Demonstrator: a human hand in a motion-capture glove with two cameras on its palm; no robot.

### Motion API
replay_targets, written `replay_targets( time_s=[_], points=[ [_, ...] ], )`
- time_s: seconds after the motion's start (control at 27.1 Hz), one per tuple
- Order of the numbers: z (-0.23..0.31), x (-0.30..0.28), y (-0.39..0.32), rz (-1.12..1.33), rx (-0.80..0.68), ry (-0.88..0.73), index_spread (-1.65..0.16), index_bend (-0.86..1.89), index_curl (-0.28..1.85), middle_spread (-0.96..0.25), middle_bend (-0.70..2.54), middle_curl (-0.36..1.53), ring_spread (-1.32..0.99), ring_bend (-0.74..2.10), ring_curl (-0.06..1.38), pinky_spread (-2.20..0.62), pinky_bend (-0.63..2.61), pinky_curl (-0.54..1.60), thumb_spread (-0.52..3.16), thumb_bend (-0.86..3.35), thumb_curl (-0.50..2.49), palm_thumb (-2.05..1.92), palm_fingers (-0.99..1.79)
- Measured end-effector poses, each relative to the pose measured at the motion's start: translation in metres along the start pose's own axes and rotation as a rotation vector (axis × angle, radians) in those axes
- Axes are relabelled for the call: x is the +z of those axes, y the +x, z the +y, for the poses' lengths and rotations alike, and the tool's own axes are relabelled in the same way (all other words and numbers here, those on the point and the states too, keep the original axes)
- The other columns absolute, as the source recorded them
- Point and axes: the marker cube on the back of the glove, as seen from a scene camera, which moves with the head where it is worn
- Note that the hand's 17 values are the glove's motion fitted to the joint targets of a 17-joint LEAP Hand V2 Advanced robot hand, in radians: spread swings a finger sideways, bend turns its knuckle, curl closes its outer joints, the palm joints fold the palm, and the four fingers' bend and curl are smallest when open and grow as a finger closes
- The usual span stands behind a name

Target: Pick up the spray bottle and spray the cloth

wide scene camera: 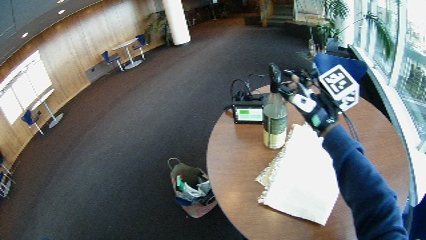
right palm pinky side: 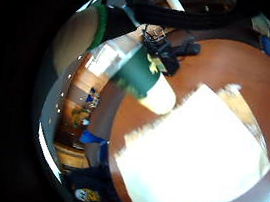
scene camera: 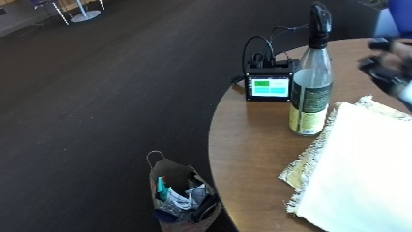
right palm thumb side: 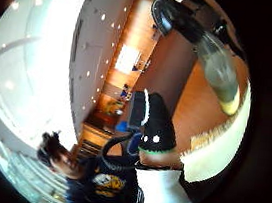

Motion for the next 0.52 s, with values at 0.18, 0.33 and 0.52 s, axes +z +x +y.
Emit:
replay_targets(
  time_s=[0.18,0.33,0.52],
  points=[
    [0.132,-0.032,0.013,0.070,-0.016,0.117,-0.33,0.24,0.24,-0.05,0.48,0.40,-0.06,0.52,0.34,0.20,0.24,0.29,1.09,-0.01,0.57,0.63,0.73],
    [0.246,-0.059,0.031,0.184,0.013,0.225,-0.30,0.23,0.27,-0.05,0.45,0.39,-0.06,0.50,0.33,0.23,0.19,0.27,1.13,-0.01,0.55,0.64,0.84],
    [0.345,-0.090,0.105,0.601,0.244,0.286,-0.28,0.23,0.31,-0.05,0.40,0.39,-0.04,0.45,0.33,0.25,0.16,0.27,1.18,0.00,0.54,0.66,0.84]
  ],
)
